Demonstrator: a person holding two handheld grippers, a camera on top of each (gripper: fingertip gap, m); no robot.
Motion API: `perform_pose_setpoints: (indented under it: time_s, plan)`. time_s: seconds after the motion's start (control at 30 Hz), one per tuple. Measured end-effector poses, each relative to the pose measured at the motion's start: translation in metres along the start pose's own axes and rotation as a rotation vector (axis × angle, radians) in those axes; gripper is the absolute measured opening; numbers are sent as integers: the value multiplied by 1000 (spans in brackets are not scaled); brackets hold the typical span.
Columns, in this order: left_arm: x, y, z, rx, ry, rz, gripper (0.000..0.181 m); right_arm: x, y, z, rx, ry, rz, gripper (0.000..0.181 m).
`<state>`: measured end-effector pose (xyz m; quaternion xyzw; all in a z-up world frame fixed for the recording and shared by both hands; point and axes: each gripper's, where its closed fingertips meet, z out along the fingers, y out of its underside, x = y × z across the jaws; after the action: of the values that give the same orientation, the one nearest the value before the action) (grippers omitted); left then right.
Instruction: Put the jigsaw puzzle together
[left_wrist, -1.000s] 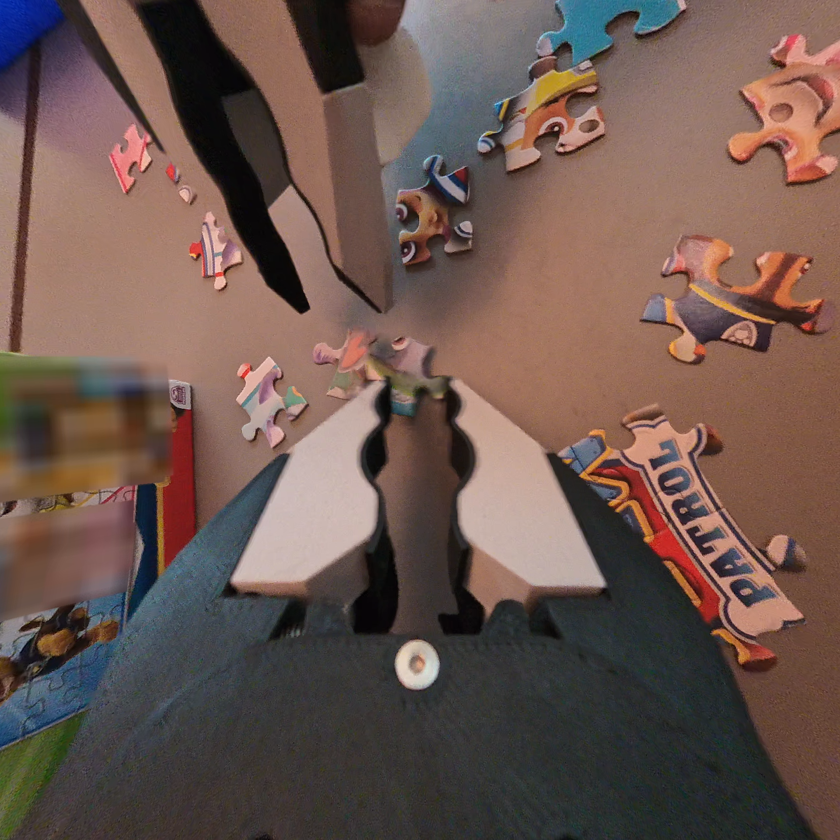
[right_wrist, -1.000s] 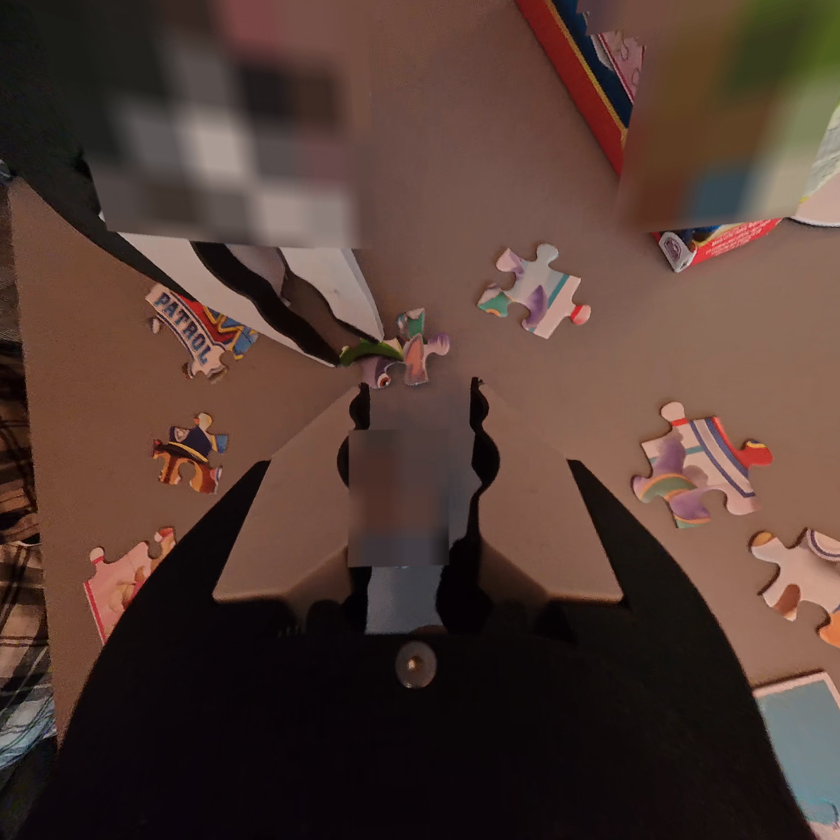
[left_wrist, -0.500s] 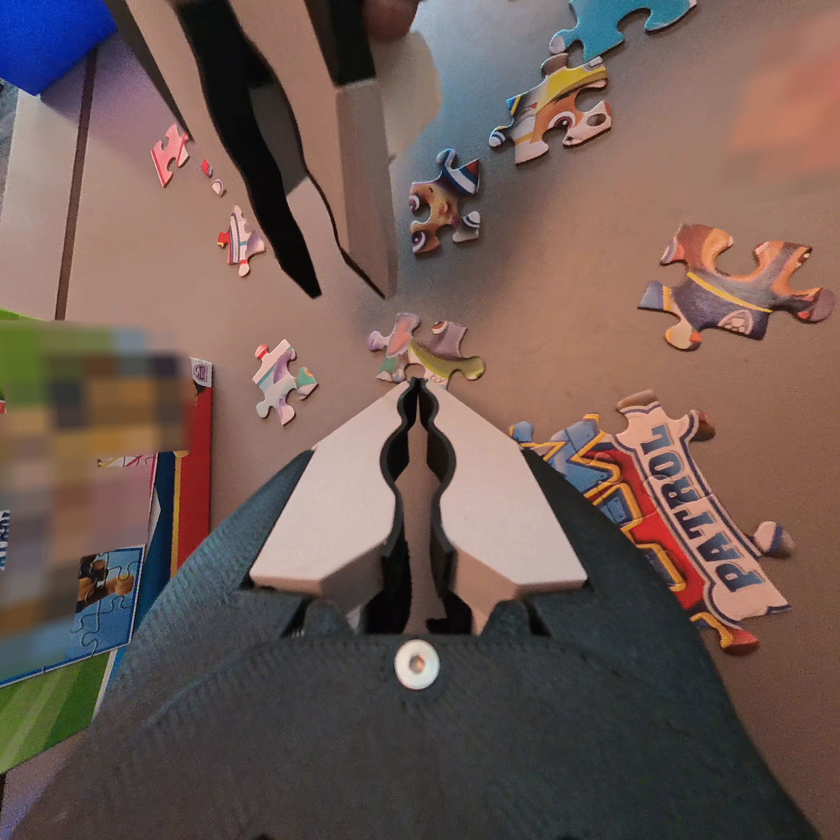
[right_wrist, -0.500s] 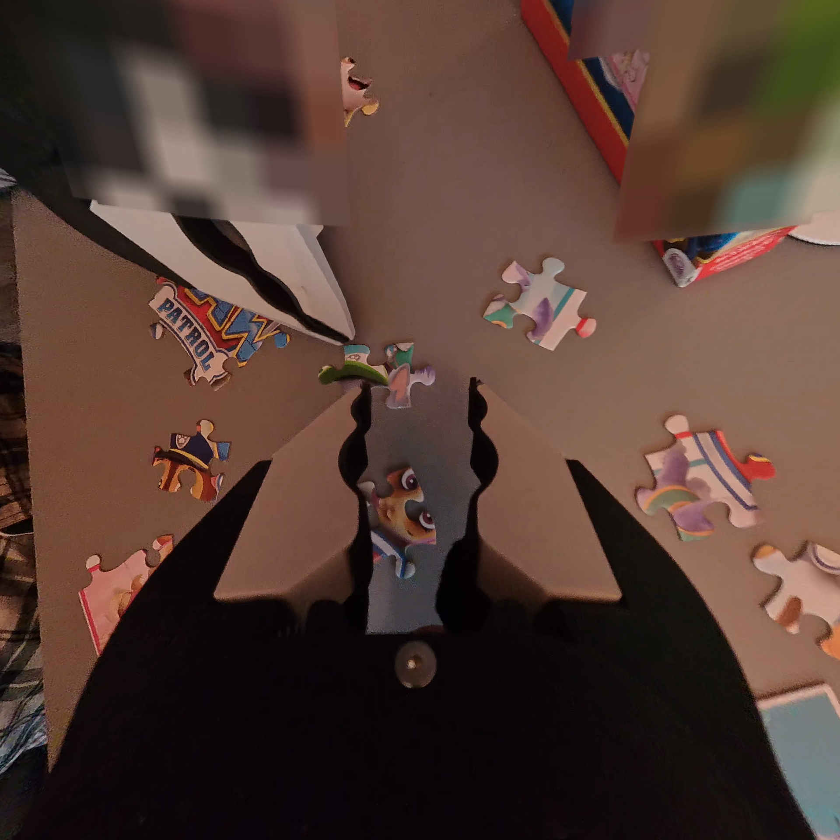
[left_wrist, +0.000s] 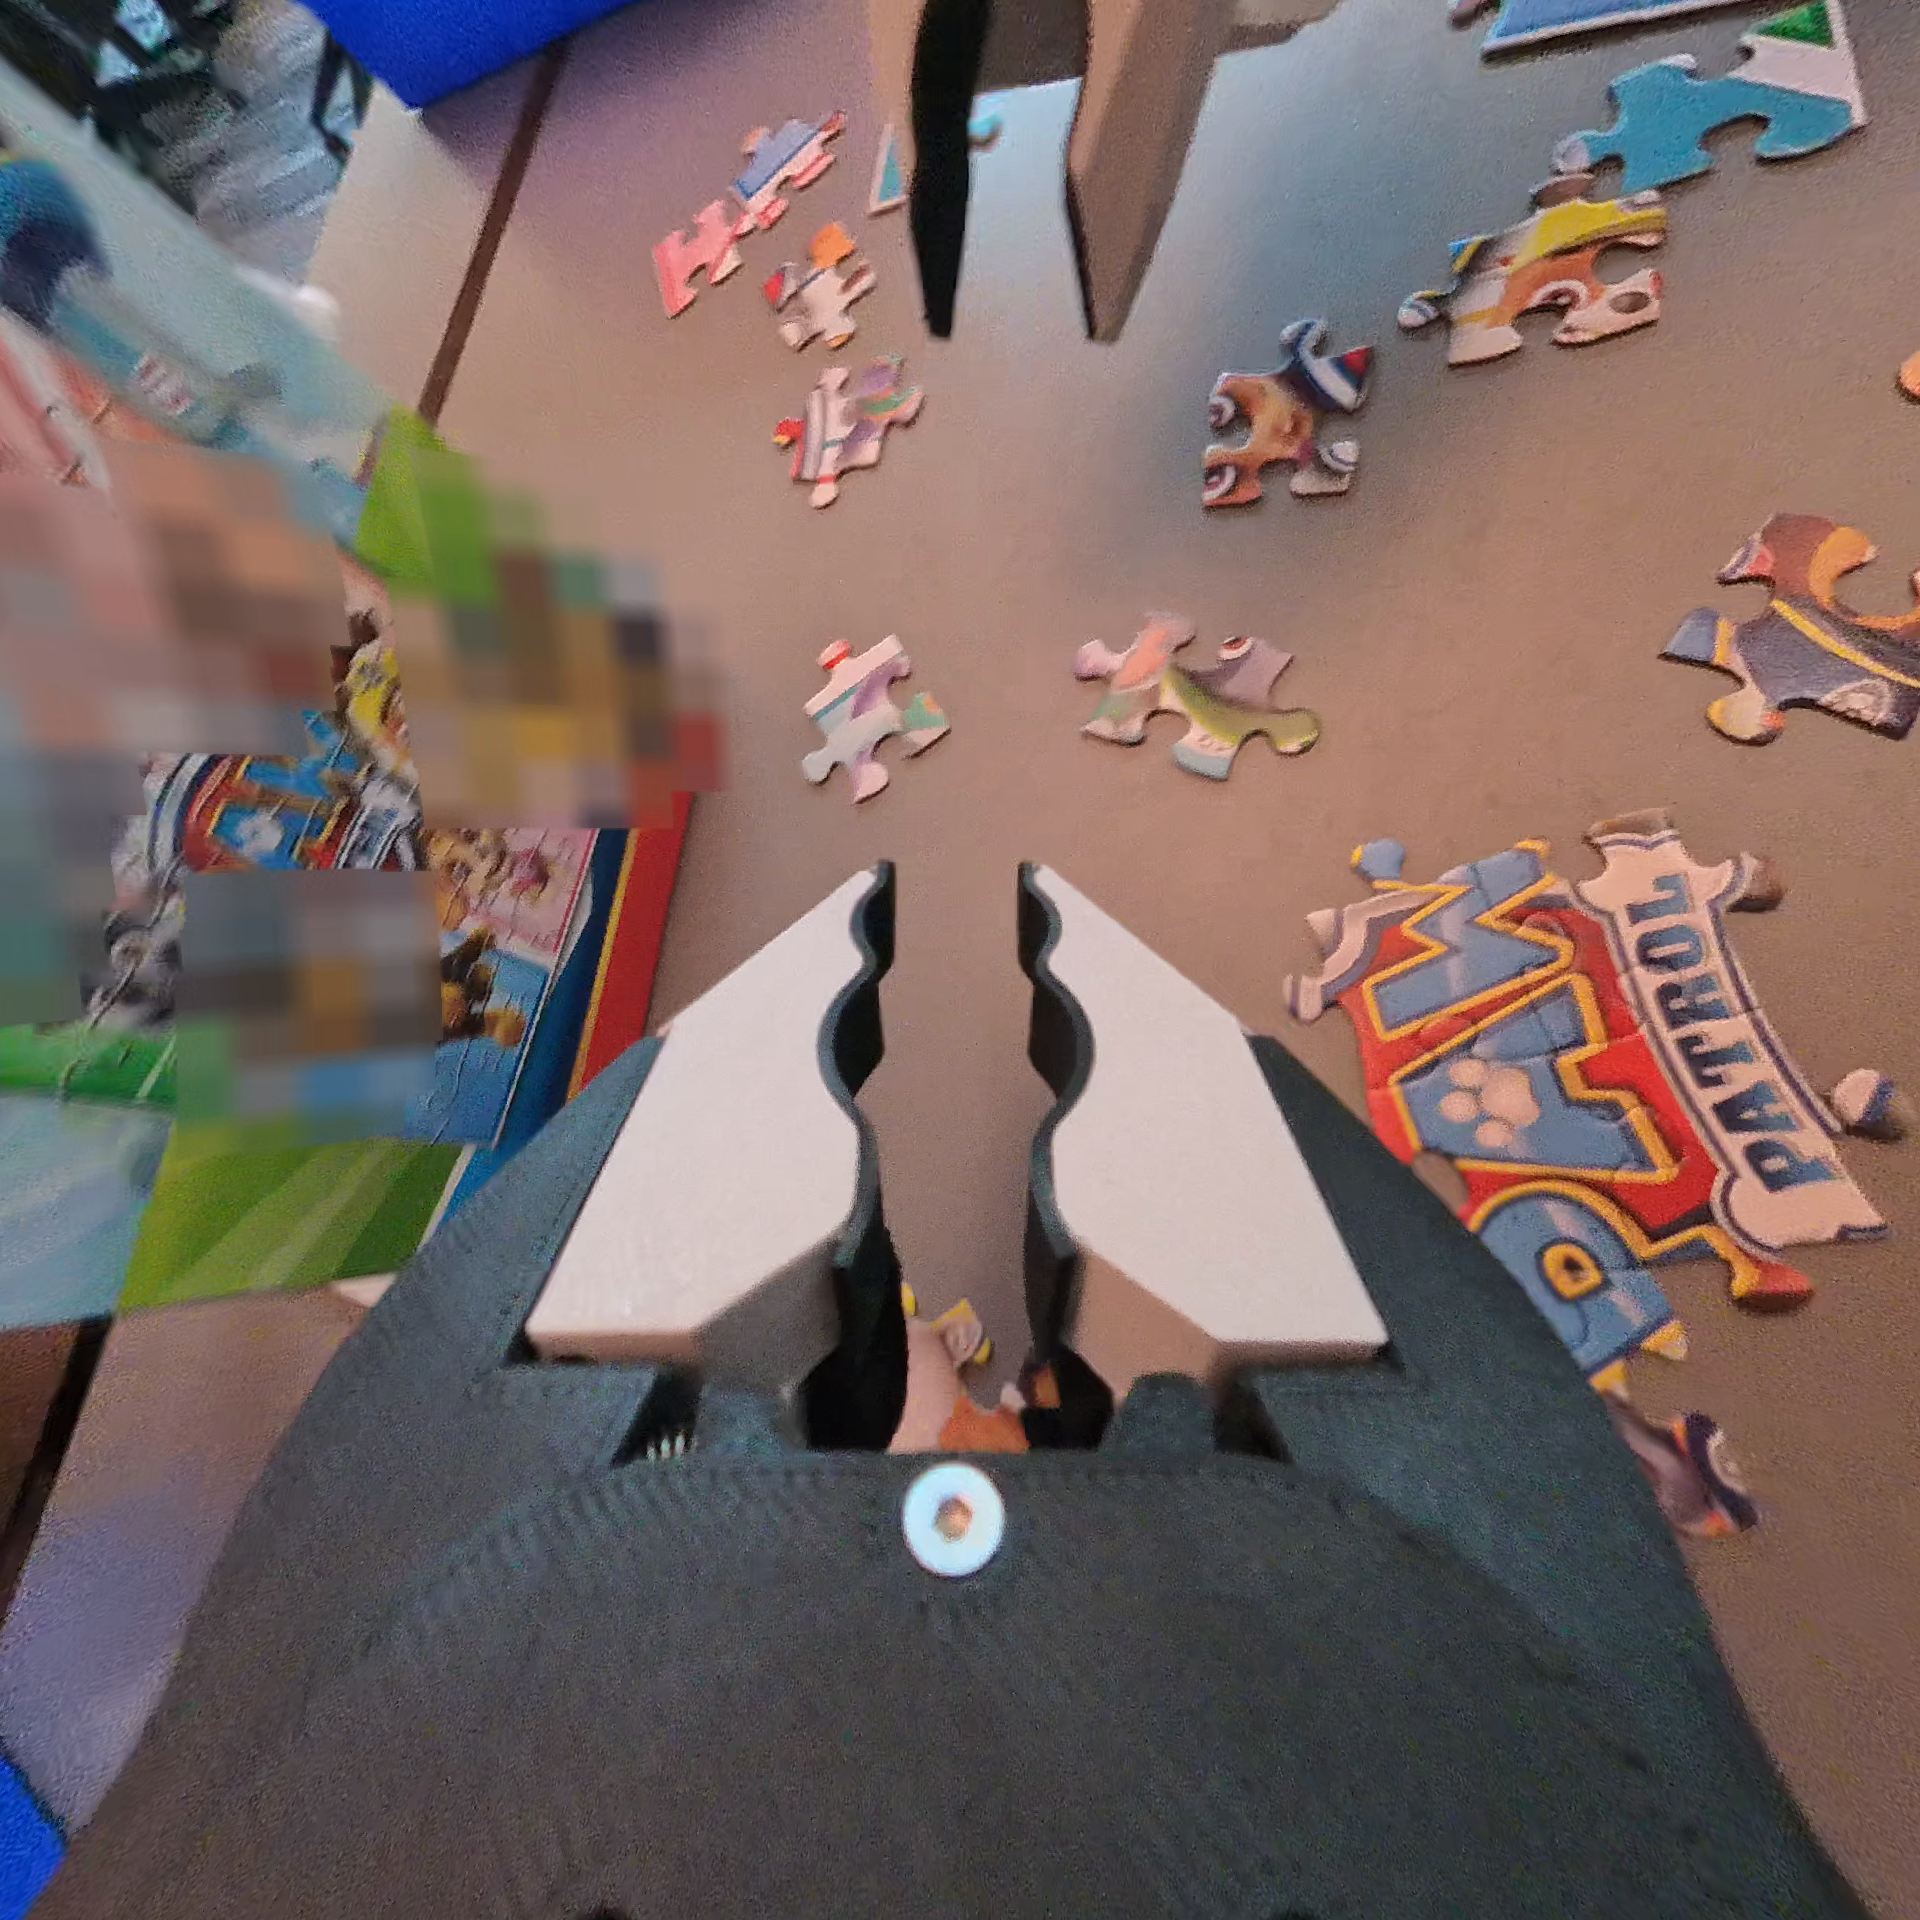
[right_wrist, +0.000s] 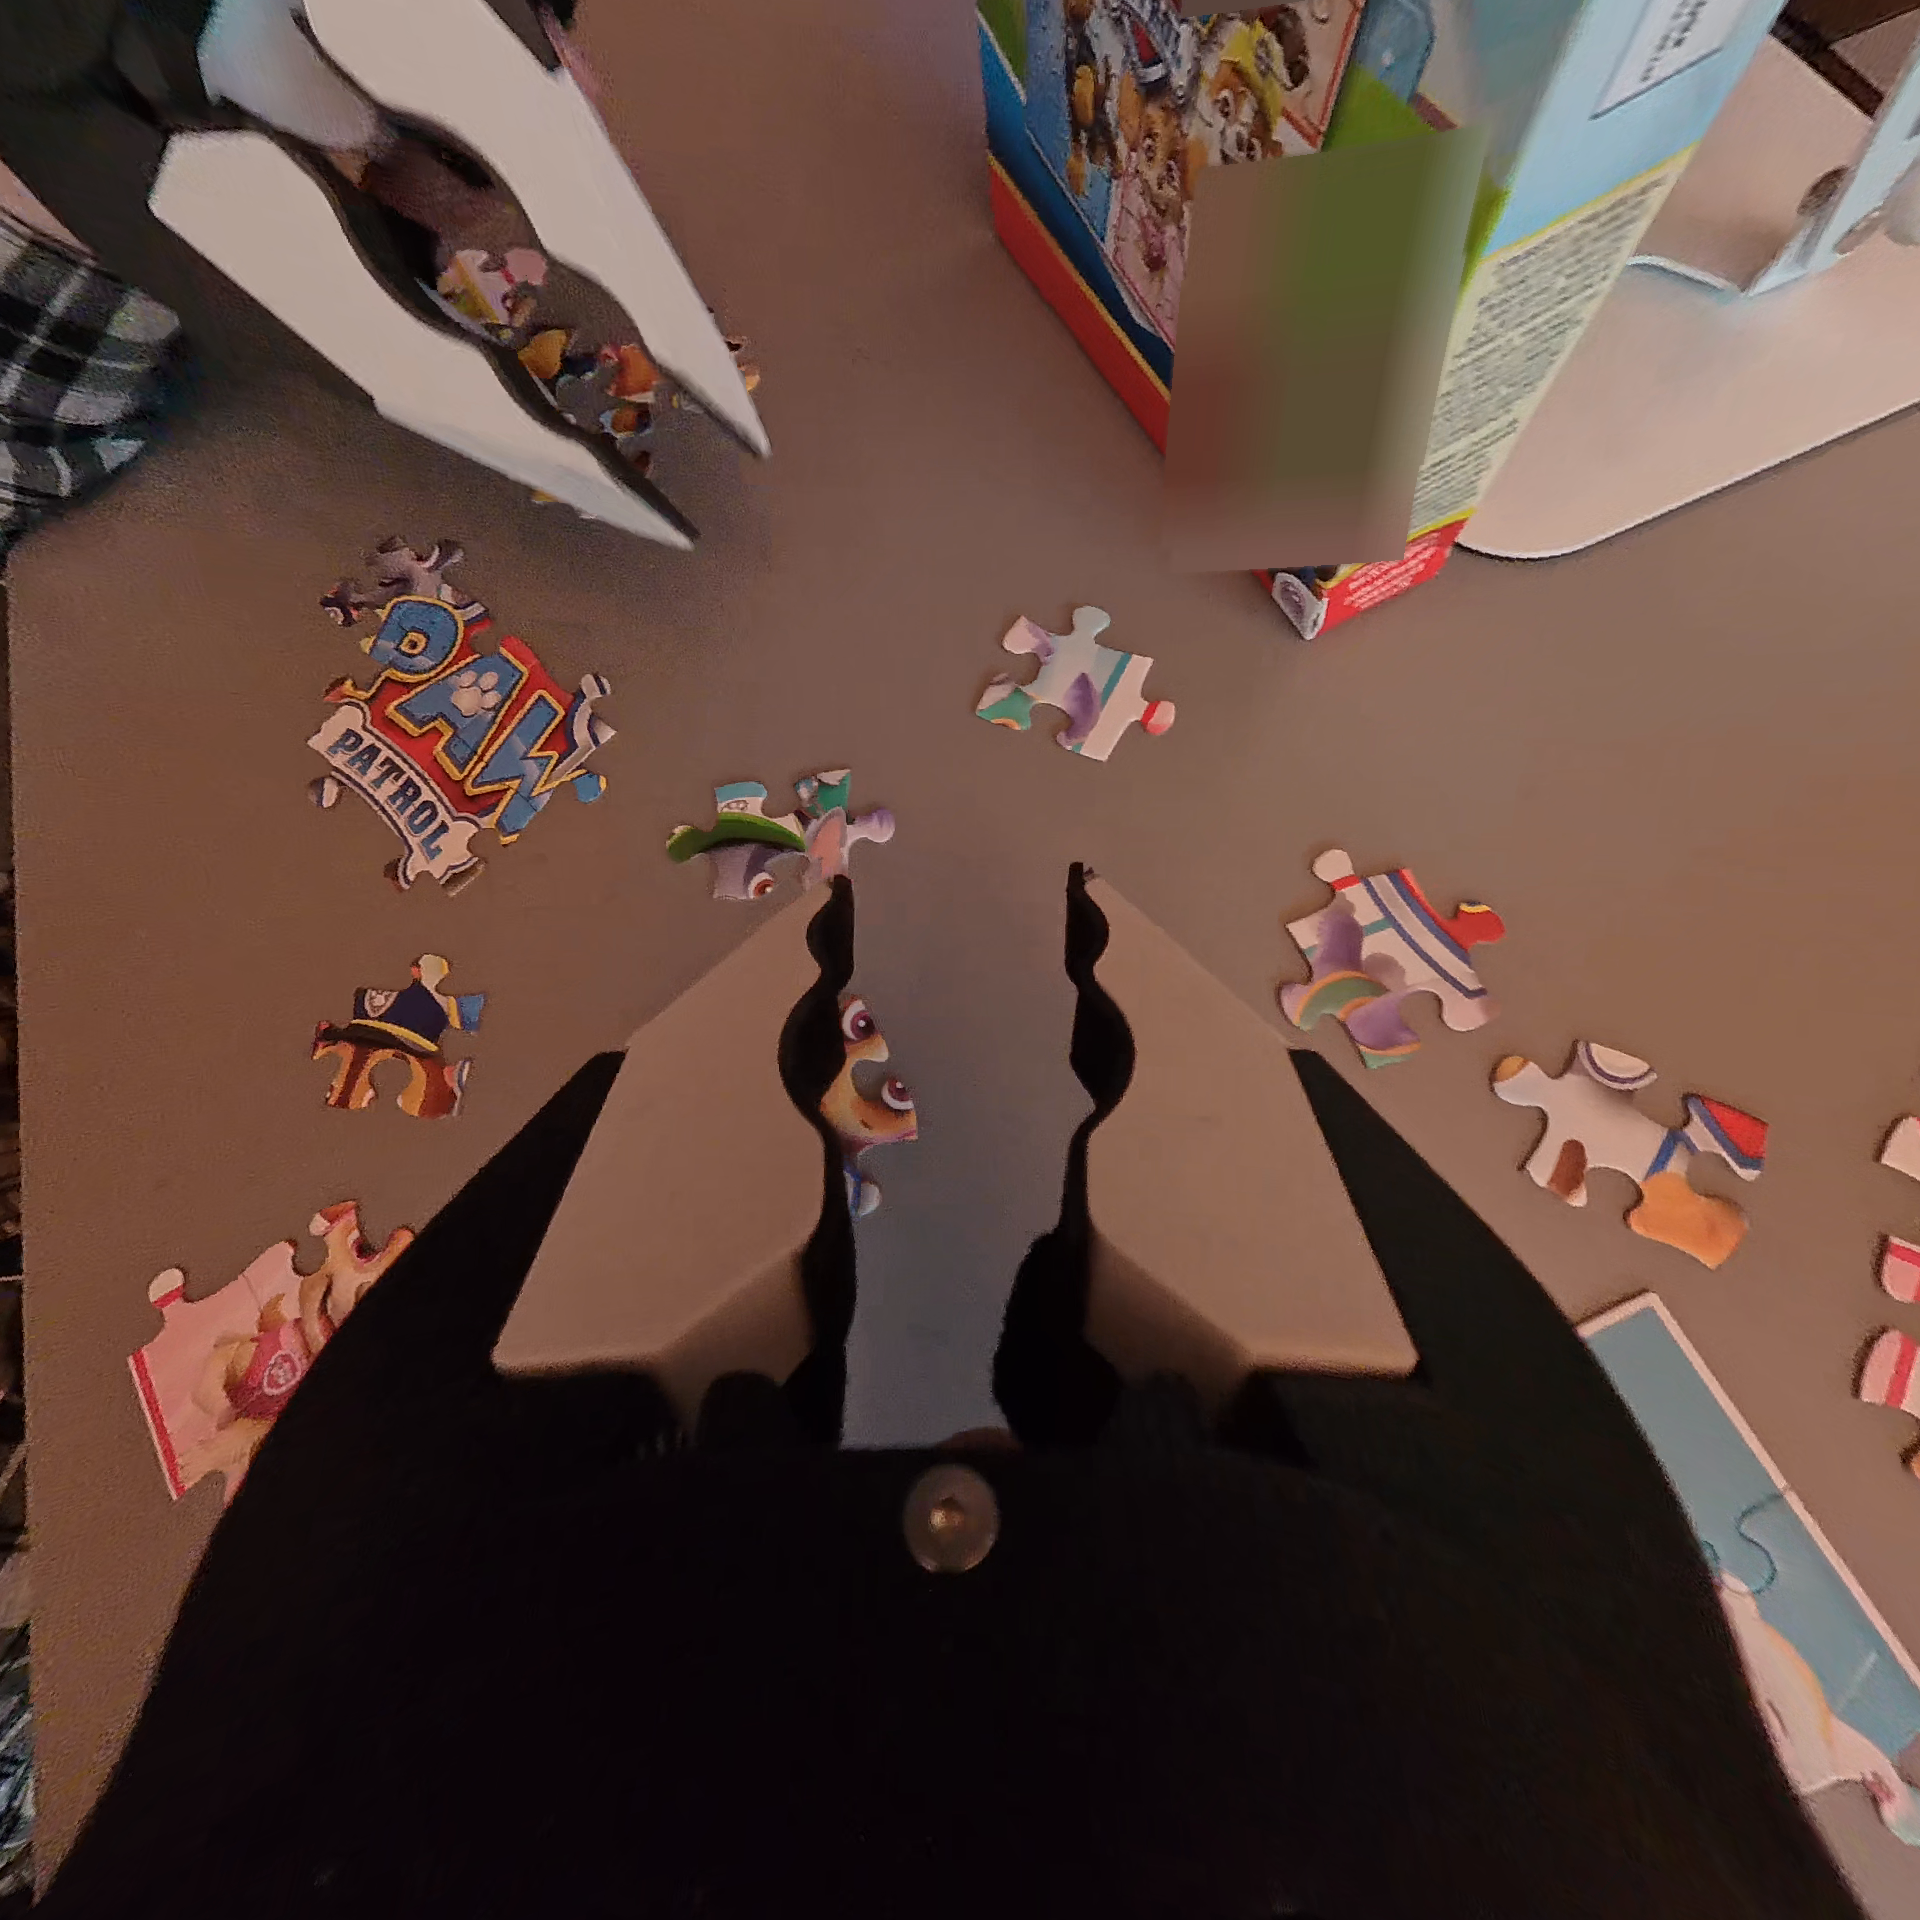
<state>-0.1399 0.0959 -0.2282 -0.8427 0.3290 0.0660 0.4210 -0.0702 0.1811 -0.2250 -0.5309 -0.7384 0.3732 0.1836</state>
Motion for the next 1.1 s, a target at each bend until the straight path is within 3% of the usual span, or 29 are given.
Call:
perform_pose_setpoints:
  time_s: [0.13,0.3,0.67,0.97,1.1]
  plan:
    - [-11,12,-6,1,-2,-70,27,10,5,-4,-3,19,27,40]
    - [7,11,9,-37,67,-37,31,14,20,2,-67,20,27,42]
    - [52,-5,43,-83,250,-82,42,-30,29,41,-180,-96,-100,39]
    - [65,-12,48,-47,310,-94,14,-36,23,56,-160,-97,-94,7]
    - [65,-13,48,-45,305,-86,14,-35,21,57,-151,-86,-110,0]
